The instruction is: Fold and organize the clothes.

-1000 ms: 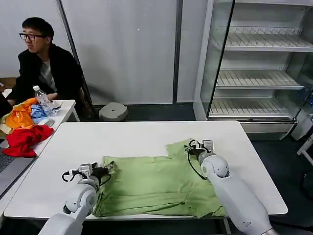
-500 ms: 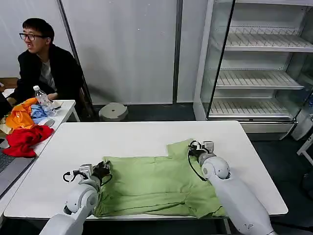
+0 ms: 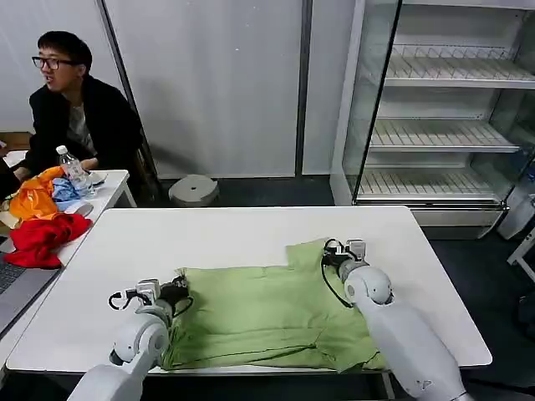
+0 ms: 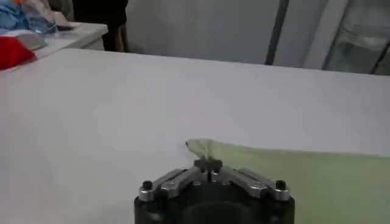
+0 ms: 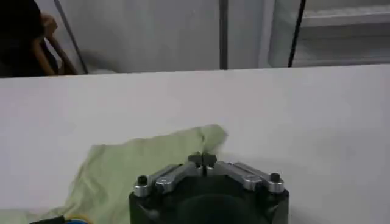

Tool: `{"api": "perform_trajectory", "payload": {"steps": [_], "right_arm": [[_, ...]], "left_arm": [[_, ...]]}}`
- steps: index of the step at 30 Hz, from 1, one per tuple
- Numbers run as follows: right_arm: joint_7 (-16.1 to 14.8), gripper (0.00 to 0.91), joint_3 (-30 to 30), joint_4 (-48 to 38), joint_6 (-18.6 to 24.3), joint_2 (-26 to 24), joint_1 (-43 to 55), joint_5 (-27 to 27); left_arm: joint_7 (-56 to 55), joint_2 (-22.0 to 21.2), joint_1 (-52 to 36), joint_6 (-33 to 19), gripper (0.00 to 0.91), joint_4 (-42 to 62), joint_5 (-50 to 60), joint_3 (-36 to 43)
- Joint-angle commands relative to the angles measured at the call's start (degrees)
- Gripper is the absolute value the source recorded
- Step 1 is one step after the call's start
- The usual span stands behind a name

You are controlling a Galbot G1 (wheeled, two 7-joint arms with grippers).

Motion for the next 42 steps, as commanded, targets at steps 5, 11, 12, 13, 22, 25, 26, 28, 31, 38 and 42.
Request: {"api": "perform_trajectory", "payload": {"steps": [5,11,12,13,22,25,26,28,31,38,42], "right_arm": [[0.11,0.000,0.33,0.67,2.70,0.28,1.51,-0.12],[0.62,0.000,0.51,2.69,2.56,-0.14,0.48,0.06],[0.65,0.000,0.55,2.93,2.54,-0.21,0.36,0.12],[0.62,0.000,0.61,3.10,2.53,-0.28,0.27,0.13],[2.86,0.000,2.46,8.93,1.71,-2.15,-4.00,0.55],[4.09,0.000,3.56,13.01,1.15,-3.12,-5.92,1.85],[4.42,0.000,4.16,15.11,1.14,-3.88,-7.15,2.02],[4.77,0.000,4.69,18.06,1.11,-4.64,-8.70,2.83],[5.57,0.000,5.39,22.59,0.97,-6.28,-11.39,2.96],[6.30,0.000,6.69,28.77,0.71,-8.73,-16.46,3.06],[6.99,0.000,7.77,32.17,0.58,-9.72,-19.55,3.25]], "left_arm": [[-0.13,-0.06,-0.76,-0.05,0.010,-1.11,-0.04,-0.07],[-0.36,0.42,-0.59,-0.06,0.010,-3.40,-0.08,-0.76],[-0.35,0.51,-0.48,-0.07,0.020,-4.12,-0.09,-0.91],[-0.38,0.56,-0.33,-0.06,0.010,-4.60,-0.10,-1.05],[-0.53,1.09,3.53,-0.06,0.010,-10.48,-0.16,-1.99],[-0.51,1.63,5.26,-0.06,0.010,-13.06,-0.46,-2.63],[-0.52,1.77,5.81,-0.07,0.010,-13.66,-0.48,-2.83],[-0.50,1.99,6.90,-0.08,0.010,-15.36,-0.51,-3.13],[-0.50,2.49,8.16,-0.07,0.010,-17.60,-0.54,-3.44],[-0.50,2.93,9.54,-0.09,0.010,-19.01,-0.55,-3.89],[-0.48,2.83,10.55,-0.09,0.010,-19.48,-0.50,-4.18]]}}
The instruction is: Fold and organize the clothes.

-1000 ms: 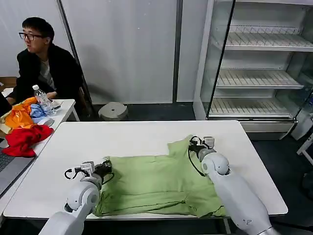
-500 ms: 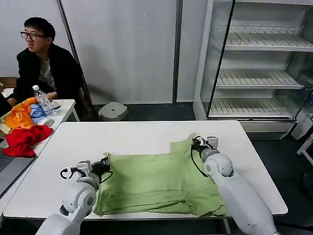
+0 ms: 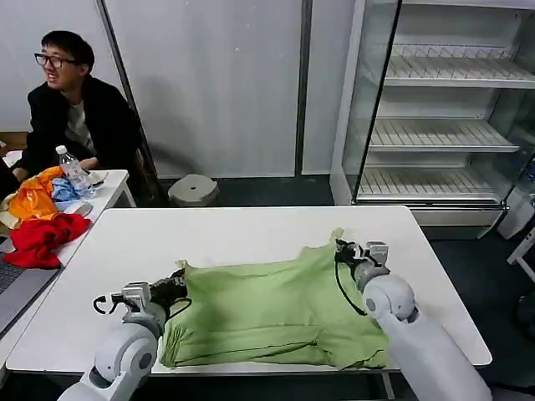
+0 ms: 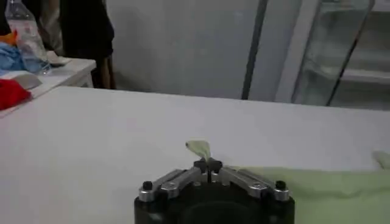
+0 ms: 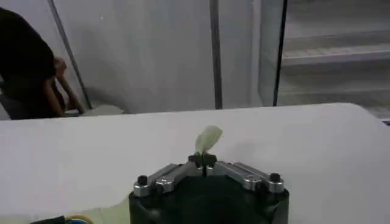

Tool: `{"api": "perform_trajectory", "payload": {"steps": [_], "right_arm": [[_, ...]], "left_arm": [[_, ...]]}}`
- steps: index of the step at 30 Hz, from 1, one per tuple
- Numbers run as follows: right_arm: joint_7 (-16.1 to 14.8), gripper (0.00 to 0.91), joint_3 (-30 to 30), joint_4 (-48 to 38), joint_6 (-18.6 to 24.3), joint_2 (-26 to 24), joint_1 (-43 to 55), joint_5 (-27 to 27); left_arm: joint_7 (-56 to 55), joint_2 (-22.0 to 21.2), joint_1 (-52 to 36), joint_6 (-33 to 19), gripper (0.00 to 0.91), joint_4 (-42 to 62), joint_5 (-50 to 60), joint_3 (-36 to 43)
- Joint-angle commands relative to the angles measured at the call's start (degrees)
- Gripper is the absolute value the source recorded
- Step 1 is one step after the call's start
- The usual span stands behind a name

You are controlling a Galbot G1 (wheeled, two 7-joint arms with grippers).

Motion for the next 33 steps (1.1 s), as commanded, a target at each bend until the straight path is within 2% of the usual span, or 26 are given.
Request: {"api": "perform_trajectory", "payload": {"steps": [1,20,33], "right_arm": [[1.27,0.000,1.98,11.16,-0.10,-2.97,-8.31,0.46],[4.91,0.000,4.88,21.49,0.25,-4.20,-18.57,0.18],[7.53,0.000,6.51,24.37,0.24,-5.23,-21.50,0.35]], "left_arm": [[0.03,0.24,3.22,-0.07,0.010,-3.99,0.10,-0.49],[0.09,1.34,5.91,-0.11,0.010,-5.06,-0.06,-2.11],[-3.62,0.24,9.92,-0.10,0.020,-7.21,0.21,-1.55]]}}
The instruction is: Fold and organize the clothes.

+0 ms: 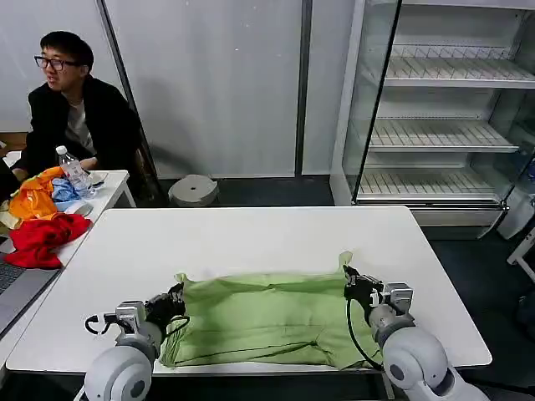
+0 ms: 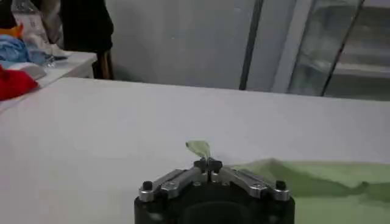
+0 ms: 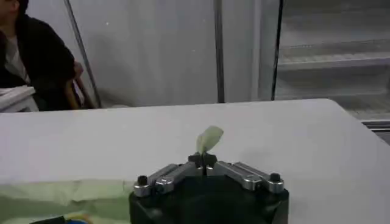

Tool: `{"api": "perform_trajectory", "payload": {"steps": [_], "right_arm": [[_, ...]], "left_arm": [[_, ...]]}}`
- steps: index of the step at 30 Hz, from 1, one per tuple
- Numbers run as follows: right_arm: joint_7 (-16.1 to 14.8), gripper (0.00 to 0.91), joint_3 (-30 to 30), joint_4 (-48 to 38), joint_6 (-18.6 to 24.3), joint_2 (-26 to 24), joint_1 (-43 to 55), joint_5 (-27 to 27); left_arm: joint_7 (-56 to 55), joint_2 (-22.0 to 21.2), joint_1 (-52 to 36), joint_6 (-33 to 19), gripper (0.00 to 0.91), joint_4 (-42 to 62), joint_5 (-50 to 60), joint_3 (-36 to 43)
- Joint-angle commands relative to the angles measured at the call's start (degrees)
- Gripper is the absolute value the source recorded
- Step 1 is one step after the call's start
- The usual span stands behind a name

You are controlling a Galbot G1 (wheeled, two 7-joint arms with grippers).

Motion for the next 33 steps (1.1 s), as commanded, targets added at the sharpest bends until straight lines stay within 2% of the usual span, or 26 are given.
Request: {"api": "perform_trajectory", "payload": {"steps": [1,24,33], "right_arm": [[1.58,0.000,0.87,3.31,0.07,-0.55,-2.97,-0.02],[3.87,0.000,3.72,4.83,0.43,-1.72,-6.13,0.16],[6.06,0.000,4.89,6.09,0.46,-1.47,-8.23,0.21]], "left_arm": [[-2.51,-0.38,2.21,0.00,0.020,-1.06,-0.03,-0.12],[-5.17,-0.05,4.26,-0.04,0.010,-2.53,-0.44,-1.43],[-5.42,-0.06,5.65,0.01,0.010,-3.65,-0.29,-0.74]]}}
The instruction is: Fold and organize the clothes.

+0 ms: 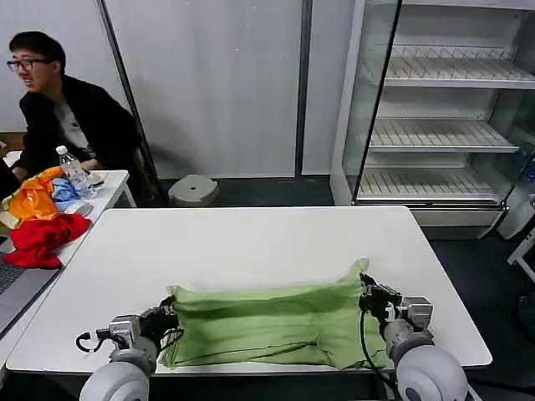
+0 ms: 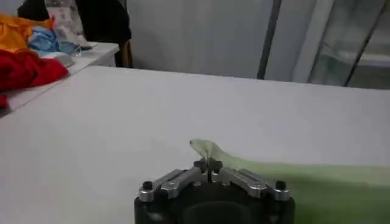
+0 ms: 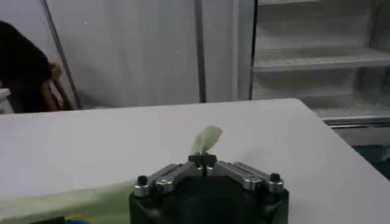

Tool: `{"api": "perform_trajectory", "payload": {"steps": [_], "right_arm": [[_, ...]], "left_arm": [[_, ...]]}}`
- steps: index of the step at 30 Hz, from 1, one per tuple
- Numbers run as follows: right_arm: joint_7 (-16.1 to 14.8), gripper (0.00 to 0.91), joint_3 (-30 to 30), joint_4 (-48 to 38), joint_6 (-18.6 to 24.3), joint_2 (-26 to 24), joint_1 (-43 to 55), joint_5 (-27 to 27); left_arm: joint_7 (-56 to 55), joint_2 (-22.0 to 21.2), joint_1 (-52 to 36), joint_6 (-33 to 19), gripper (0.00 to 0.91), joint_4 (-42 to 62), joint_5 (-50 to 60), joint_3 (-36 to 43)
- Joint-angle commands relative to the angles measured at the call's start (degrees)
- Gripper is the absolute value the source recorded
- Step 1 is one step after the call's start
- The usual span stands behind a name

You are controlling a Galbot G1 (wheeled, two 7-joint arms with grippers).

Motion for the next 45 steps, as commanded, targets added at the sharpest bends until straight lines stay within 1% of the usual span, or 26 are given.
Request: {"api": "perform_trajectory", "payload": {"steps": [1,2,7,10,13,15,16,21,23,27,33,34,35,37,38,39,41,45], "right_arm": [[1.56,0.000,0.50,0.48,0.18,0.24,-1.73,-0.07],[1.90,0.000,0.49,0.06,0.45,0.49,-2.04,-0.24],[3.56,0.000,-0.09,-1.76,1.00,1.59,-2.45,-0.52],[4.34,0.000,-1.08,-3.11,1.70,2.22,-2.37,-1.66],[5.71,0.000,-1.56,-3.90,1.80,3.19,-1.78,-1.68],[6.07,0.000,-1.63,-4.05,1.80,3.38,-1.67,-1.60],[6.12,0.000,-1.63,-4.15,1.85,3.42,-1.74,-1.66],[6.53,0.000,-1.63,-4.10,1.94,3.70,-2.31,-1.61],[6.60,0.000,-1.93,-4.16,2.18,4.26,-2.74,-1.76],[6.32,0.000,-2.99,-4.97,2.91,5.46,-3.04,-3.23],[6.28,0.000,-3.80,-5.79,2.90,6.74,-2.24,-3.74],[6.25,0.000,-3.85,-5.81,2.82,6.82,-2.01,-3.82],[6.27,0.000,-3.87,-5.86,2.83,6.81,-1.90,-3.89],[6.45,0.000,-3.92,-5.79,2.64,6.75,-1.62,-4.41],[6.62,0.000,-4.00,-5.65,2.59,6.69,-1.56,-5.27],[6.95,0.907,-4.00,-5.45,2.38,6.76,-1.45,-5.94],[7.51,0.907,-3.69,-4.65,1.15,6.84,-1.12,-6.59],[8.31,0.907,-3.00,-2.30,0.39,6.46,-0.39,-7.65]], "left_arm": [[-0.34,-0.08,1.00,0.08,0.010,-0.51,0.07,0.36],[-0.40,-0.15,1.25,0.08,0.020,-0.45,0.07,0.49],[-0.33,-0.23,1.91,0.08,0.010,0.15,0.05,0.86],[-0.55,-0.26,2.08,0.07,0.010,0.67,0.15,0.99],[-0.63,-0.28,2.54,0.08,0.010,0.88,0.42,1.08],[-0.72,-0.28,2.97,0.07,0.010,0.94,0.55,1.07],[-0.73,-0.27,3.16,0.07,0.020,0.96,0.61,1.06],[-0.77,-0.22,4.21,0.06,0.010,0.79,0.93,1.03],[-0.65,-0.38,4.49,0.05,0.020,0.78,0.92,1.19],[-0.63,-0.97,4.34,-0.06,0.010,1.28,0.97,1.79],[-0.54,-1.52,3.99,-0.11,0.020,1.60,1.17,2.14],[-0.38,-1.46,3.98,-0.13,0.383,1.64,1.20,2.12],[-0.10,-1.40,4.04,-0.13,0.907,1.69,1.64,2.06],[-0.05,-1.38,4.07,-0.38,0.907,1.76,2.27,1.88],[-0.13,-1.38,4.05,-1.41,0.907,1.84,2.59,1.72],[-0.03,-1.41,4.04,-1.41,0.907,1.85,3.02,1.55],[-0.03,-1.42,4.19,-1.34,0.907,1.36,4.32,0.79],[-0.75,-1.39,4.58,0.08,0.907,-1.41,7.72,-1.38]]}}
